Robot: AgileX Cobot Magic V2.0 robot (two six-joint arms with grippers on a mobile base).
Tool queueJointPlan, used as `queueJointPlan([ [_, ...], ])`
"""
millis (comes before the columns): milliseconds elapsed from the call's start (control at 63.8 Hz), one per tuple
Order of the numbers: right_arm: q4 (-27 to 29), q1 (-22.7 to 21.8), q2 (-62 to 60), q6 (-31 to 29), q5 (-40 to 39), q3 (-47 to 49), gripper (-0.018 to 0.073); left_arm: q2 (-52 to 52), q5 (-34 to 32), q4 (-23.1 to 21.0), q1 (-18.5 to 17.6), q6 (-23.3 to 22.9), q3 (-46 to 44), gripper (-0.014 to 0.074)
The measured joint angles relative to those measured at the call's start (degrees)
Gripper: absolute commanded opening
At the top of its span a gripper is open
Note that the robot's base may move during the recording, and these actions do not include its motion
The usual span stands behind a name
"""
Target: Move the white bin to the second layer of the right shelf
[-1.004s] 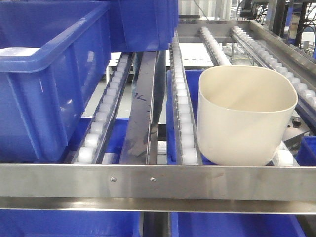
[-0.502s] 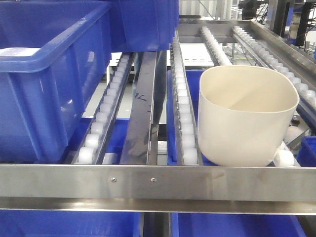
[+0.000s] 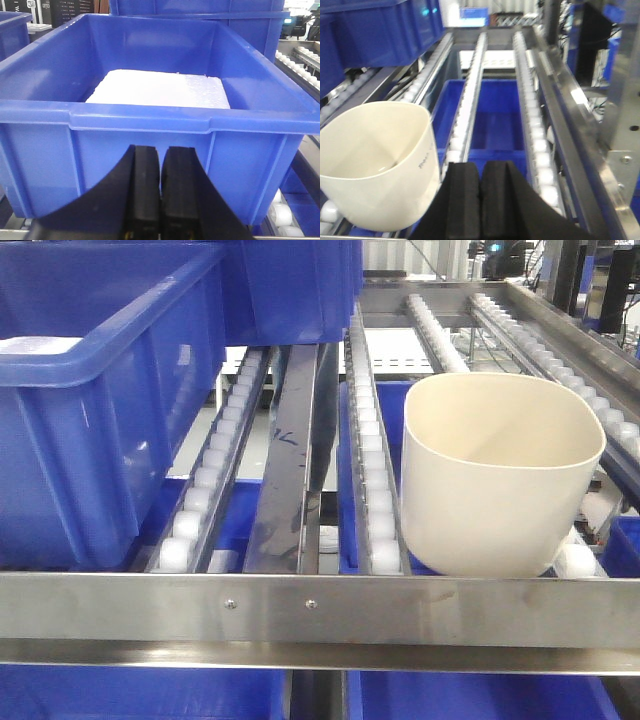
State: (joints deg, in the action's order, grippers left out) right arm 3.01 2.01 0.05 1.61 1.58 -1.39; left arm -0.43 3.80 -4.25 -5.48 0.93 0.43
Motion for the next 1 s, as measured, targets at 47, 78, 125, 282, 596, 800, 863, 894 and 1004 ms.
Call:
queueJointPlan([
  [47,0.00,-0.24,-0.41,0.00,0.12,-0.25,0.0056,0.00,0.00,0.00,0.00,0.00,0.00,0.0085],
  [78,0.00,-0.23,-0.52,0.00,0.21,-0.24,0.0056,0.00,0.00,0.00,0.00,0.00,0.00,0.0085],
  [125,0.00,-0.23,-0.65,0.00,0.37,-0.24,0.0056,0.00,0.00,0.00,0.00,0.00,0.00,0.0085],
  [282,0.00,-0.23,-0.65,0.00,0.37,-0.27,0.0056,0.00,0.00,0.00,0.00,0.00,0.00,0.0085],
  [596,0.00,-0.23,-0.65,0.00,0.40,-0.27,0.0056,0.00,0.00,0.00,0.00,0.00,0.00,0.0085],
  [800,0.00,-0.23,-0.65,0.00,0.49,-0.27,0.0056,0.00,0.00,0.00,0.00,0.00,0.00,0.0085],
  [863,0.00,-0.23,-0.65,0.00,0.49,-0.27,0.0056,0.00,0.00,0.00,0.00,0.00,0.00,0.0085],
  [894,0.00,-0.23,-0.65,0.00,0.49,-0.27,0.0056,0.00,0.00,0.00,0.00,0.00,0.00,0.0085],
  [1004,0.00,-0.23,-0.65,0.00,0.49,-0.27,0.0056,0.00,0.00,0.00,0.00,0.00,0.00,0.0085],
])
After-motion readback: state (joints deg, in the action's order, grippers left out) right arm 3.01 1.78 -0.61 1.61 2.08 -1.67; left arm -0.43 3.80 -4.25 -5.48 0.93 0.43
